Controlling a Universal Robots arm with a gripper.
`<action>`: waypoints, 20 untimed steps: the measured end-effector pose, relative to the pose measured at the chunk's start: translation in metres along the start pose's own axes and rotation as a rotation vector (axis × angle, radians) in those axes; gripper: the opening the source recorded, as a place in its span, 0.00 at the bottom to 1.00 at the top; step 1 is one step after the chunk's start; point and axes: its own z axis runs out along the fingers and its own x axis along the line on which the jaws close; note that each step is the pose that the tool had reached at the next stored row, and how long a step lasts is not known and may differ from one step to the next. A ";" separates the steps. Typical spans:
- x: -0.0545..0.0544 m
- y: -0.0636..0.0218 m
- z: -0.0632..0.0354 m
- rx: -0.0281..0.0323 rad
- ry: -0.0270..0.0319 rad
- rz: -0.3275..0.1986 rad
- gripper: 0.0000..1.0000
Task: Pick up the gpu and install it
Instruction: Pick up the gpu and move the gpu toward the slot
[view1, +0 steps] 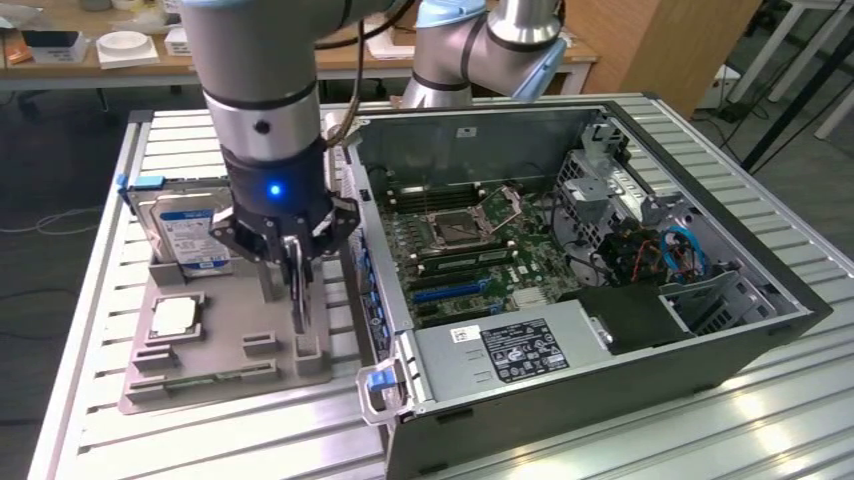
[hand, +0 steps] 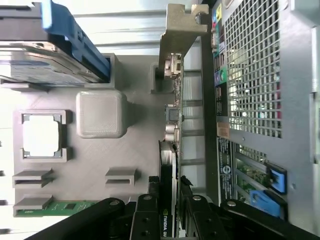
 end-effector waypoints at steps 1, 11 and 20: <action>0.000 0.0001 -0.0046 0.0000 0.0000 0.000 0.26; -0.001 0.0014 -0.0499 -0.0001 0.0005 0.000 0.26; -0.002 0.0025 -0.0906 0.0000 0.0009 0.000 0.26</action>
